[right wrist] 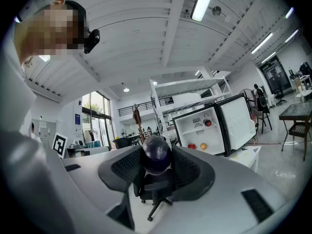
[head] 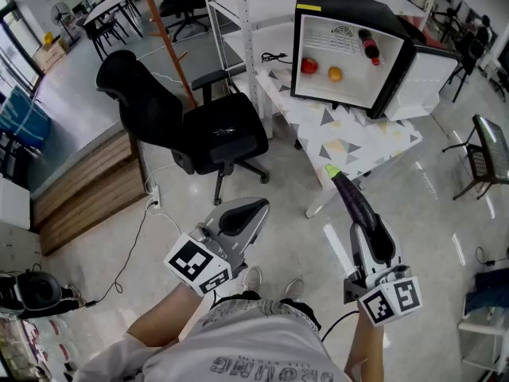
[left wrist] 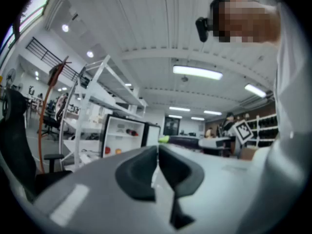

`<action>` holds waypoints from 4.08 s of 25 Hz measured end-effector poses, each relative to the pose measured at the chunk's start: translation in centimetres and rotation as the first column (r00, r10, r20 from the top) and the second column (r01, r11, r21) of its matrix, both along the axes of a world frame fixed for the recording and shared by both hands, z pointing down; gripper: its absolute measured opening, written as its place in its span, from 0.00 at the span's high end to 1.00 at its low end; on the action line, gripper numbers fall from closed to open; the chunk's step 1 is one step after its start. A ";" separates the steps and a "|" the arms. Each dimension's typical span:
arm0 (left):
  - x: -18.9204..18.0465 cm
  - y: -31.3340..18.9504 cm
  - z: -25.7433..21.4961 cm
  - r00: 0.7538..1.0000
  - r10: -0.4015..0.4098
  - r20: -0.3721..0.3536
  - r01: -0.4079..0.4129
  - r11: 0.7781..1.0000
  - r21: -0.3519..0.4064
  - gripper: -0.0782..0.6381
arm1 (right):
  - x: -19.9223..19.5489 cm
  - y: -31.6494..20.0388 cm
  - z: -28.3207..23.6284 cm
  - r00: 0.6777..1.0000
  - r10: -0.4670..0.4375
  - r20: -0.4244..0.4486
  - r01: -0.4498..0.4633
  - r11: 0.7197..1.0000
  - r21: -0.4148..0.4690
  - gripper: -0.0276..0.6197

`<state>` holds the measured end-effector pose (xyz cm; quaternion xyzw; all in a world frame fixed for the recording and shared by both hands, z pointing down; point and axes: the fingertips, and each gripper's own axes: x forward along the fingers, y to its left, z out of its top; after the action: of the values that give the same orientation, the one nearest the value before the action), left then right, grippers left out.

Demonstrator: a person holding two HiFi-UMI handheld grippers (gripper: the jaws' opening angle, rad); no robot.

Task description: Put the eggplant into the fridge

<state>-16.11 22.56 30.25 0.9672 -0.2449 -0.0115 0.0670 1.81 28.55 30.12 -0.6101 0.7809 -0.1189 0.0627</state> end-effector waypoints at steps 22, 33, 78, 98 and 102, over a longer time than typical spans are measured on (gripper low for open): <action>2.9 2.7 1.3 0.999 -0.037 0.031 0.038 0.999 -0.025 0.87 | 3.0 1.8 0.8 0.998 -0.027 0.055 0.027 1.000 0.003 0.66; 6.8 5.8 1.5 0.995 -0.090 0.034 0.091 0.996 -0.007 0.87 | 7.6 4.2 1.6 0.996 -0.072 0.059 0.071 0.997 0.007 0.66; 11.1 -9.3 2.8 0.994 -0.110 0.012 0.110 0.994 -0.007 0.87 | 12.3 -10.6 4.0 0.997 -0.072 0.035 0.073 0.997 -0.032 0.66; 9.7 -25.9 4.0 1.000 -0.016 0.011 0.017 0.998 -0.055 0.87 | 9.7 -26.5 4.2 1.000 -0.004 0.011 0.005 0.995 -0.095 0.66; 9.3 -28.8 3.8 1.000 -0.005 0.006 0.006 0.999 -0.053 0.87 | 9.2 -29.5 3.9 1.000 0.007 0.001 -0.007 0.996 -0.094 0.66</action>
<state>-6.84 -6.25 34.09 0.9644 -0.2480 -0.0022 0.0918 10.97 -0.91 34.06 -0.6149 0.7723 -0.1555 0.0349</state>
